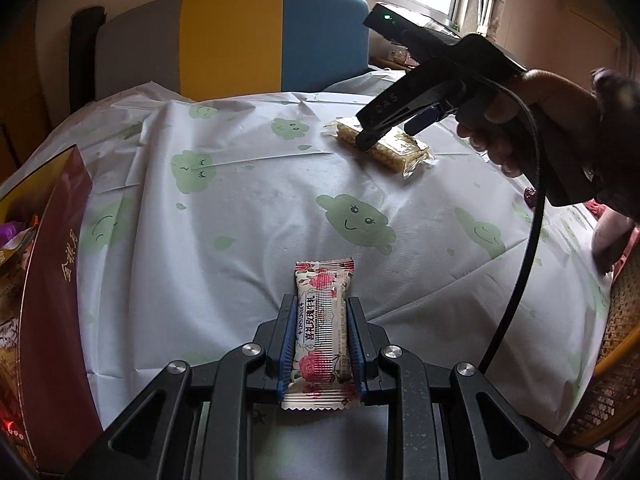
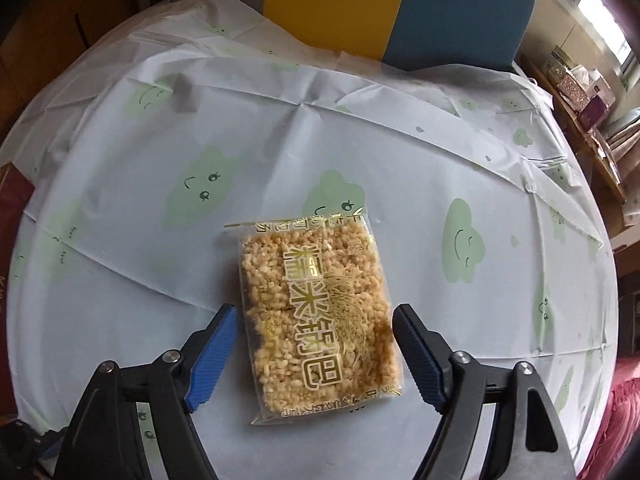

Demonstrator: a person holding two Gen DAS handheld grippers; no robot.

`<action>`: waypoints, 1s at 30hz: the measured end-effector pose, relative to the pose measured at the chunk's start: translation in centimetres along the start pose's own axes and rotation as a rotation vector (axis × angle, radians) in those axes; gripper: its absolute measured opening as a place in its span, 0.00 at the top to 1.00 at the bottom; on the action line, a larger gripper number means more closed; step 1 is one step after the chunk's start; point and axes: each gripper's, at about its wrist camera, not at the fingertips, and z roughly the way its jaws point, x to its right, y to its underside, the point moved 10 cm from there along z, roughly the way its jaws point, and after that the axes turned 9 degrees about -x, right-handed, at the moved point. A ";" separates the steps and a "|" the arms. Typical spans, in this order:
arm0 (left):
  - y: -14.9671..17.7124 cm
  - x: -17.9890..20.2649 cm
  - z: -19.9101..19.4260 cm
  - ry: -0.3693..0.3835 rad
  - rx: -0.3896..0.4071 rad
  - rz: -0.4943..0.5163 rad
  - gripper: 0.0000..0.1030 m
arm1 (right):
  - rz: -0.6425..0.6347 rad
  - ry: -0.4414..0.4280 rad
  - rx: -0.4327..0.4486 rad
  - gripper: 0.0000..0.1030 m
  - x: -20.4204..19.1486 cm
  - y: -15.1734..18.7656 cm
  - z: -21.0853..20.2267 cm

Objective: Organize snacks
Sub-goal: 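Grasp the large rice-cracker packet with the right gripper while the left gripper holds the milk bar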

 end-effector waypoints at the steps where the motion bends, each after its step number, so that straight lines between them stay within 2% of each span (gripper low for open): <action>1: 0.0 0.0 0.0 0.000 0.000 -0.001 0.75 | -0.002 0.002 0.005 0.28 0.1 0.1 0.0; 2: 0.0 0.0 0.0 0.000 -0.001 -0.002 0.75 | 0.004 -0.007 0.014 0.32 0.3 0.3 -0.3; 4: 0.0 -0.1 0.0 0.000 -0.002 -0.004 0.75 | -0.001 -0.017 0.034 0.69 0.2 0.8 -1.2; 5: -0.1 -0.1 0.0 -0.001 -0.002 -0.004 0.75 | -0.010 -0.023 0.038 0.79 -0.1 1.3 -2.0; 6: 0.0 -0.1 0.0 -0.002 -0.002 -0.003 0.75 | -0.022 -0.022 0.032 0.85 -0.3 1.8 -2.5; 8: 0.0 0.0 0.0 -0.001 -0.004 -0.005 0.75 | -0.050 -0.048 0.011 0.85 -1.3 3.1 -3.0; 9: 0.0 -0.1 0.1 0.001 -0.006 -0.007 0.75 | -0.055 -0.074 0.004 0.82 -1.6 3.8 -3.2; 10: -0.1 -0.1 0.1 0.002 -0.008 -0.009 0.75 | -0.052 -0.089 0.002 0.72 -1.7 4.5 -3.4; 12: -0.1 -0.1 0.1 0.004 -0.011 -0.014 0.75 | -0.031 -0.115 0.019 0.60 -1.3 5.6 -4.2; 14: -0.1 -0.2 0.2 0.005 -0.012 -0.016 0.75 | -0.023 -0.096 0.042 0.54 -0.6 6.2 -4.8; 16: -0.1 -0.2 0.2 0.007 -0.012 -0.020 0.75 | -0.016 -0.063 0.058 0.34 0.5 6.1 -5.1; 19: 0.0 -0.2 0.1 0.009 -0.012 -0.020 0.75 | -0.004 -0.054 0.066 0.31 1.3 5.8 -5.2; 23: 0.0 -0.2 0.1 0.008 -0.010 -0.016 0.75 | -0.027 -0.053 0.030 0.27 2.0 4.2 -3.5; 25: 0.0 -0.3 0.1 0.013 -0.011 -0.019 0.75 | -0.056 -0.044 0.008 0.19 2.0 3.7 -2.6; 30: 0.0 -0.3 0.1 0.017 -0.013 -0.027 0.75 | -0.106 -0.013 -0.051 0.18 2.4 2.3 0.0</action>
